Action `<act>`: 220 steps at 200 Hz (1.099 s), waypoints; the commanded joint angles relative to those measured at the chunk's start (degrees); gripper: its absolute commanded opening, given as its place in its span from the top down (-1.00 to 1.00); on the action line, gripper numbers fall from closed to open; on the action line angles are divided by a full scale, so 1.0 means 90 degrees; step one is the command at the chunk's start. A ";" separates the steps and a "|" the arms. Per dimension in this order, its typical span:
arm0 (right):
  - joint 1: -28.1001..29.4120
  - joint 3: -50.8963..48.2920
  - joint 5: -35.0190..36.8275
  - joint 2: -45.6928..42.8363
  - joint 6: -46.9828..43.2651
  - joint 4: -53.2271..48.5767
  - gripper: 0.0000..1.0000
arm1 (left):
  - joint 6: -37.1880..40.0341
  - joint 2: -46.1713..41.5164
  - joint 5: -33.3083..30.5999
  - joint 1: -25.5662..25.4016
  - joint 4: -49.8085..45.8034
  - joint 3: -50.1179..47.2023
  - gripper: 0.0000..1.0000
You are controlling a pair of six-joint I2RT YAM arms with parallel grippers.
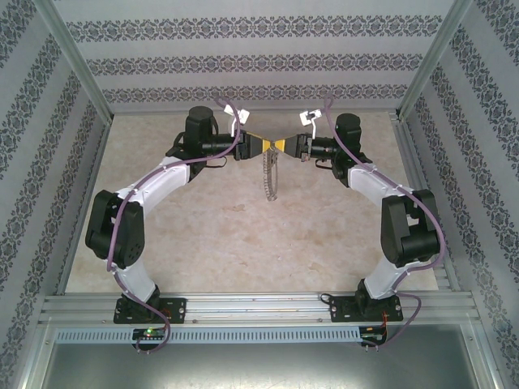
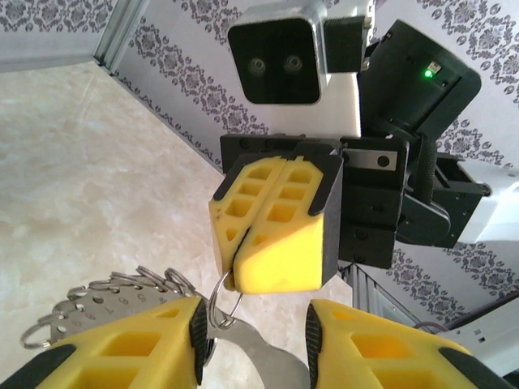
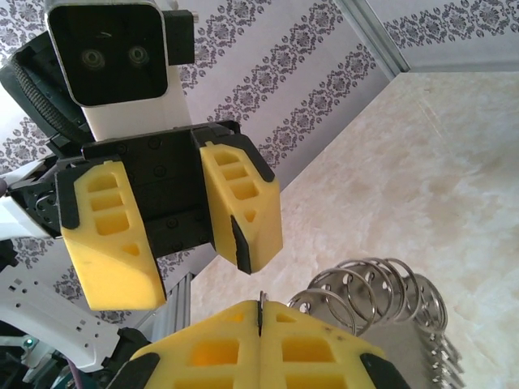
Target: Put the keys on the keyring
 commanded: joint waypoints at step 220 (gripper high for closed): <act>0.0134 0.0230 -0.0088 0.0148 0.0134 0.0499 1.00 | -0.0490 0.0485 0.0360 -0.0084 0.0610 0.0346 0.37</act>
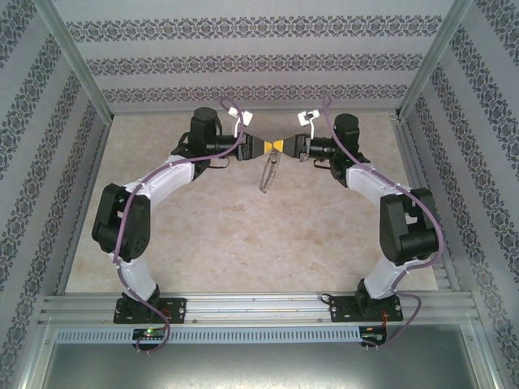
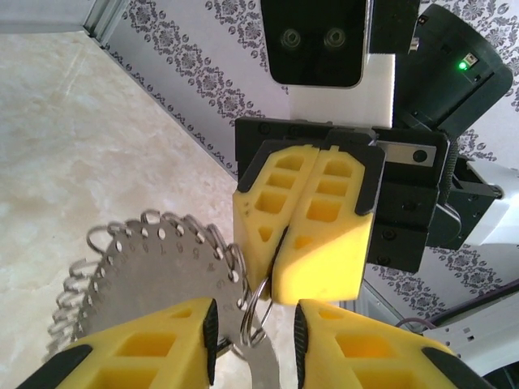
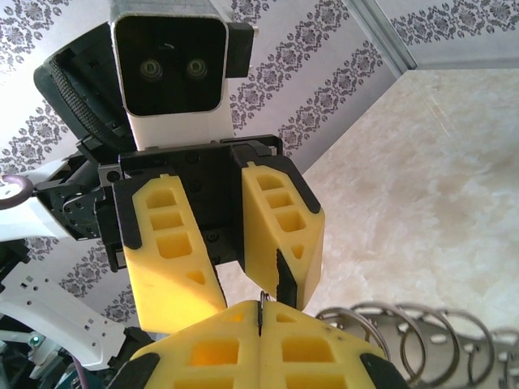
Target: Put the keys on the keyring
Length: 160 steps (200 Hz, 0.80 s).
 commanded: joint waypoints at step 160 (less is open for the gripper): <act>-0.0041 0.0165 0.0214 0.0098 0.0058 0.0381 1.00 | -0.0235 -0.0081 0.0395 -0.0100 0.0789 -0.0162 0.52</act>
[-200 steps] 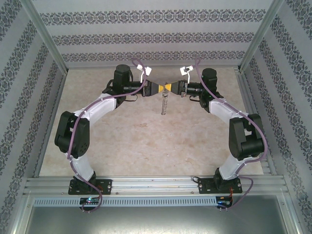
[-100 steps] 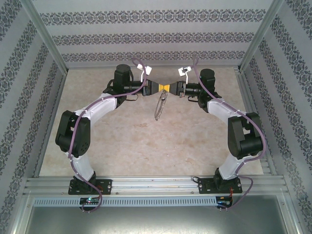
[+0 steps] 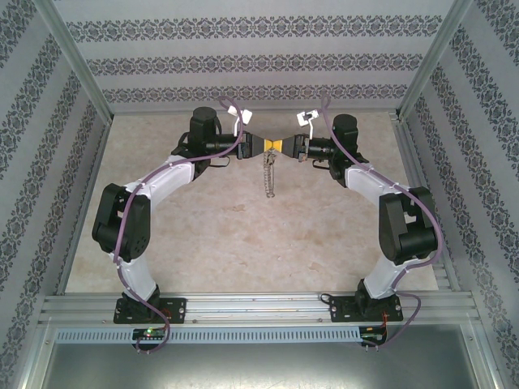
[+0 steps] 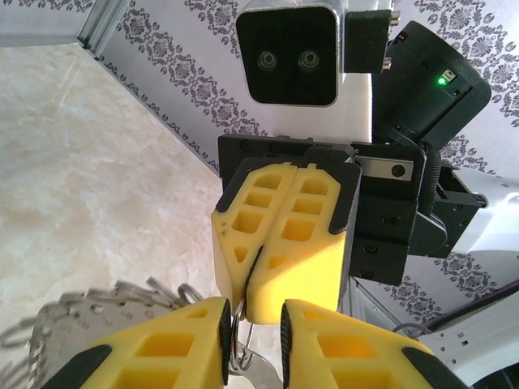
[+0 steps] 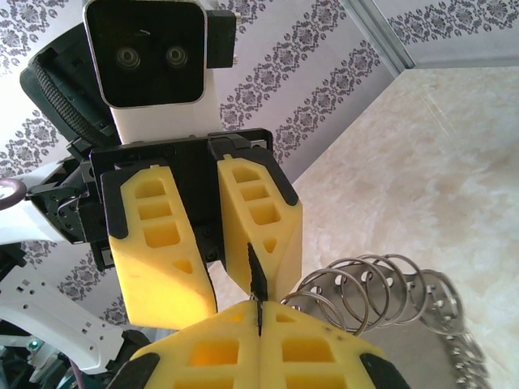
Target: Put the keys on the keyring
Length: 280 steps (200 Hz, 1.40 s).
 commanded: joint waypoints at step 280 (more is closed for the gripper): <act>0.0042 -0.0020 0.0222 -0.0085 0.0043 0.0391 1.00 | 0.0168 -0.0041 0.0278 -0.0301 0.0494 -0.0153 1.00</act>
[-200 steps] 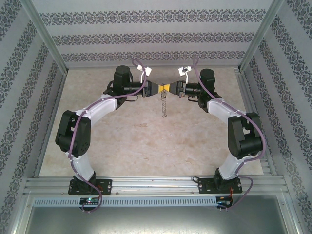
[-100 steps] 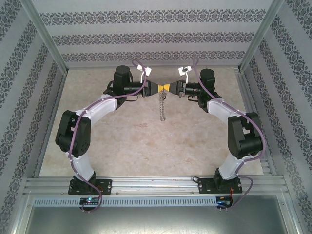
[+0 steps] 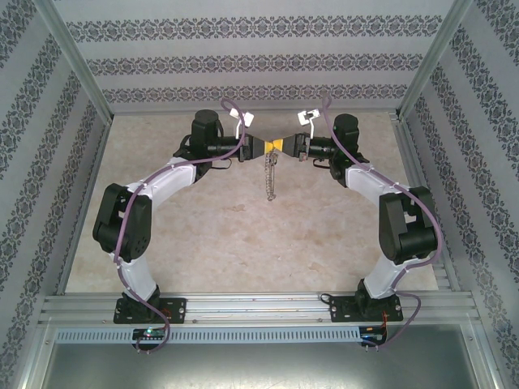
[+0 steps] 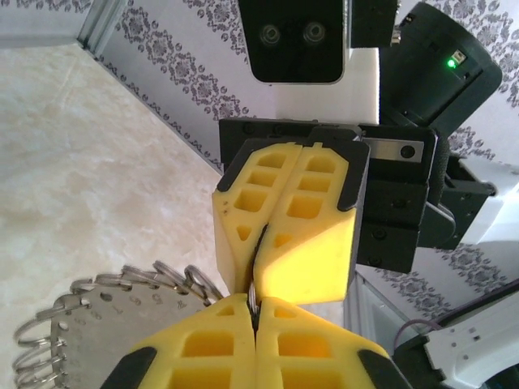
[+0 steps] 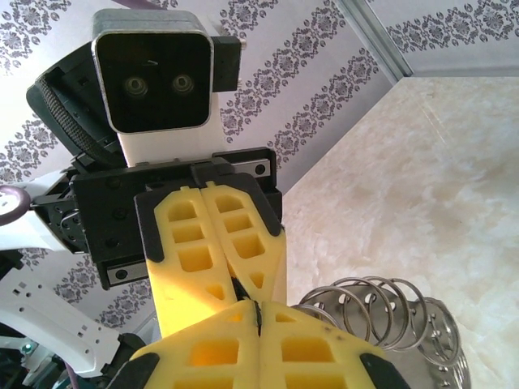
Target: Put the keys on the keyring
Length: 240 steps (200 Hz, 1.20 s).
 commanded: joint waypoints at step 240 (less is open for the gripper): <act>0.0397 -0.2613 0.2237 -0.2054 -0.1271 0.0508 -0.07 | -0.0094 -0.0365 0.0956 -0.0198 0.0401 0.0173 1.00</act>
